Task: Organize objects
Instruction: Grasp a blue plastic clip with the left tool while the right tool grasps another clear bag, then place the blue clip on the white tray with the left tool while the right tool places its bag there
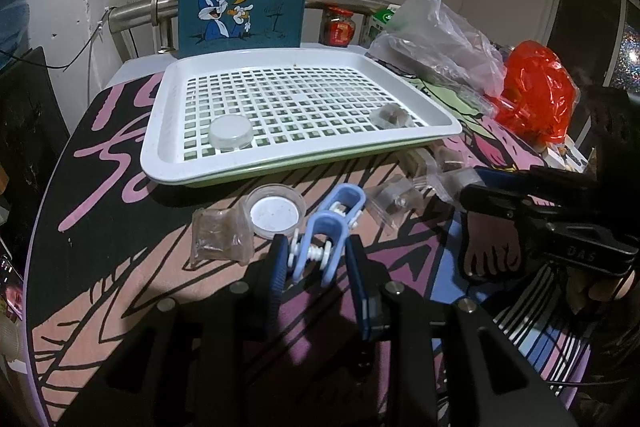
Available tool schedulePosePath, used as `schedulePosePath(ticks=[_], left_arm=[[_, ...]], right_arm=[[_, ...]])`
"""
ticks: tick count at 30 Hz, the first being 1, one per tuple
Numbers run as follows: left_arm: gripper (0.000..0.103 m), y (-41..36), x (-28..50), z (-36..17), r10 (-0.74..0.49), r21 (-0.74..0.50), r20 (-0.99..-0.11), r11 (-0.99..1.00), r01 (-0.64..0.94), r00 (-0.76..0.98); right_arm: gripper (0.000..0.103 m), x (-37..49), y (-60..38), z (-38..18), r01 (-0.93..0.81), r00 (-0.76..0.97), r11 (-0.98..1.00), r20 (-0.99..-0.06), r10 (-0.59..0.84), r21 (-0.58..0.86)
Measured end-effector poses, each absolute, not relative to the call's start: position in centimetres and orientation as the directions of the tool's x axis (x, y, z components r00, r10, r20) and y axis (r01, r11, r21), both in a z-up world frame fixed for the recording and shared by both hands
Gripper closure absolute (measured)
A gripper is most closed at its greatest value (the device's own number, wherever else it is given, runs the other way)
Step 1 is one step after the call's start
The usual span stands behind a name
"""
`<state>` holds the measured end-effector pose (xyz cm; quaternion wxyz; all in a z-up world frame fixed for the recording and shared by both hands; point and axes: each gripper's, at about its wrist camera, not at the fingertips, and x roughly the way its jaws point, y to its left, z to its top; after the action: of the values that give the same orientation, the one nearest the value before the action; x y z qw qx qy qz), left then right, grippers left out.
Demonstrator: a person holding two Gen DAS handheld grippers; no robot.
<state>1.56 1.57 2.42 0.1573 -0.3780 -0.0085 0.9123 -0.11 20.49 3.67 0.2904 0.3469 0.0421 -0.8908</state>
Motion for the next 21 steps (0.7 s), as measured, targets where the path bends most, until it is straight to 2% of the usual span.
schedulePosePath(ticks=[21], left_arm=[[0.074,1.36,1.66,2.50,0.302,-0.146,-0.679,-0.949,-0.280,-0.670]], right_arm=[[0.071,0.04,20.73,3.99,0.551,-0.598,-0.823,-0.622,-0.505,0.138]])
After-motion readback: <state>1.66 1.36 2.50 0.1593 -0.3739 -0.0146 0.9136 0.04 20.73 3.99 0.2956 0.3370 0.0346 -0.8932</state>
